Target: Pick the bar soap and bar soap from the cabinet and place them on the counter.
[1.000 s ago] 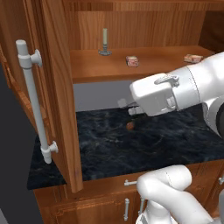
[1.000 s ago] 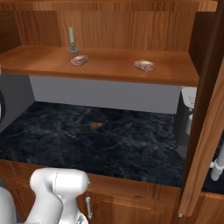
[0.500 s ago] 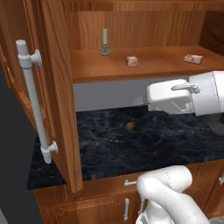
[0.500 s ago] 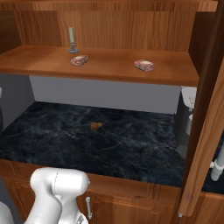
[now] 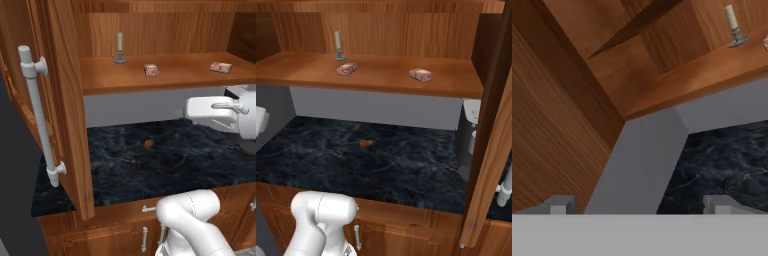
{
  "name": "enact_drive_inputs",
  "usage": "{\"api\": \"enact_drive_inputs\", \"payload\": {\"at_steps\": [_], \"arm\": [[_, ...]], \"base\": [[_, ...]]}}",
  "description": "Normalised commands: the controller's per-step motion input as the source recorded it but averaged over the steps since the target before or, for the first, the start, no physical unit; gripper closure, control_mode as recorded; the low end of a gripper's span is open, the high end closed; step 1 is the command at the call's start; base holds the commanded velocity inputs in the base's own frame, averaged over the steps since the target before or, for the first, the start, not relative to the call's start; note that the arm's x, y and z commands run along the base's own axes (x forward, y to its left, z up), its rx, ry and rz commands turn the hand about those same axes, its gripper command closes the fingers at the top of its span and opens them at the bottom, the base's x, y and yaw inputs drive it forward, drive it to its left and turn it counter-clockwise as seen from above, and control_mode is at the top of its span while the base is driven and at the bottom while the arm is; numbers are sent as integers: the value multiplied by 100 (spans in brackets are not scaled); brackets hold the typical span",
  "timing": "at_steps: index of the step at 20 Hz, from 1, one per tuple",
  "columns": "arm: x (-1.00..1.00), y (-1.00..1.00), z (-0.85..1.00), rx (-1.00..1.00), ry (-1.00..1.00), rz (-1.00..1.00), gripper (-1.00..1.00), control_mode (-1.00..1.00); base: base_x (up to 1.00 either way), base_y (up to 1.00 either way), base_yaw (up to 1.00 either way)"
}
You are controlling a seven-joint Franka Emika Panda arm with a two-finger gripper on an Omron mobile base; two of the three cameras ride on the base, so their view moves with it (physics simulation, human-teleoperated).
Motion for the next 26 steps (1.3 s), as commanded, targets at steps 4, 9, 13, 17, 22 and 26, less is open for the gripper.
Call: {"api": "enact_drive_inputs", "payload": {"at_steps": [4,9,13,17,22,26], "arm": [[8,-43,0,-1,0,-22,-100,-100],[19,-26,3,0,1,-22,-100,-100],[5,-29,17,0,4,-15,-100,-100],[0,-12,12,-2,3,0,-100,-100],[26,2,0,-12,0,0,-100,-100],[30,3,0,-21,0,0,-100,-100]], "base": [[0,0,0],[0,0,0],[0,0,0],[0,0,0],[0,0,0],[0,0,0]]}}
